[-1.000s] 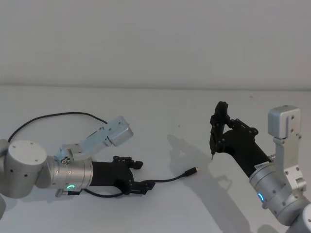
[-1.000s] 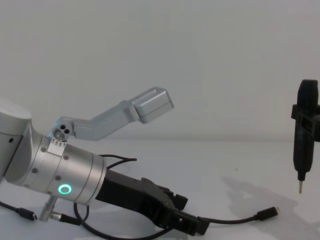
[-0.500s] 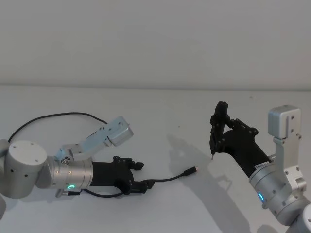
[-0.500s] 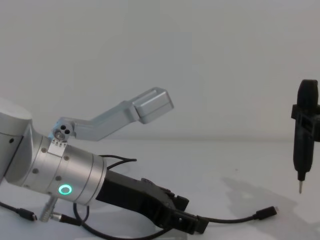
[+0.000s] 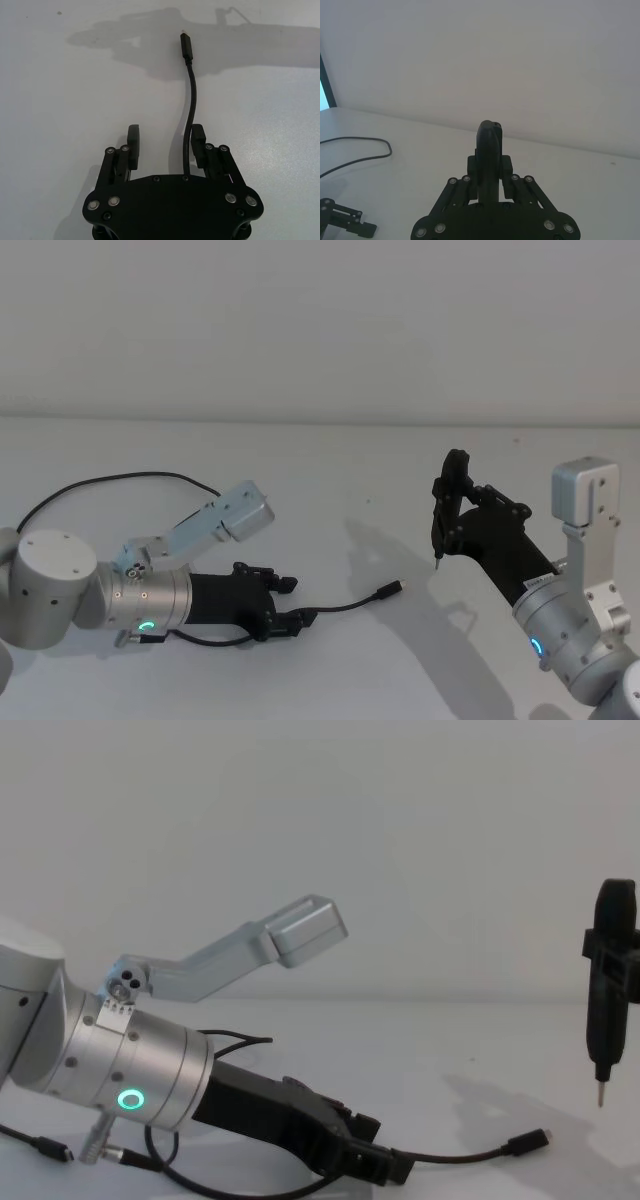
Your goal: Pick up the data cable with the one hand.
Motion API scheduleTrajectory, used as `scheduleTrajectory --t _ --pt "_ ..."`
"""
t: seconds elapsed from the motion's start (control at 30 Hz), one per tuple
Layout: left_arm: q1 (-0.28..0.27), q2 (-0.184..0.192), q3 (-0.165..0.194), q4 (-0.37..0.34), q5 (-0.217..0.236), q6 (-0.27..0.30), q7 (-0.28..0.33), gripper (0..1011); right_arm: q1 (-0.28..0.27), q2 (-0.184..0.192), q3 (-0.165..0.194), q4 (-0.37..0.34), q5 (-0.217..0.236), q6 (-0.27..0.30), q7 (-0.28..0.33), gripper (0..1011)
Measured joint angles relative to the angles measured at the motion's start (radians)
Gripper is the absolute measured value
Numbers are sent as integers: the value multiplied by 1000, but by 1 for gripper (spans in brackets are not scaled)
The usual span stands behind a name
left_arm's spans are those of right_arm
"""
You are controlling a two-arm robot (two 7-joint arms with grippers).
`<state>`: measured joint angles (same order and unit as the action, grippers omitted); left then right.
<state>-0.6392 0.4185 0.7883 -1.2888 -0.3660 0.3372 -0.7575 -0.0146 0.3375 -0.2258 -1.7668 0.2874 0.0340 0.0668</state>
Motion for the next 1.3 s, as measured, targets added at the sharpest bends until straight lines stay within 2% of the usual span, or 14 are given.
scheduleTrajectory --t 1.3 --pt "1 0 1 0 0 2 0 330 0 0 0 0 0 0 0 275"
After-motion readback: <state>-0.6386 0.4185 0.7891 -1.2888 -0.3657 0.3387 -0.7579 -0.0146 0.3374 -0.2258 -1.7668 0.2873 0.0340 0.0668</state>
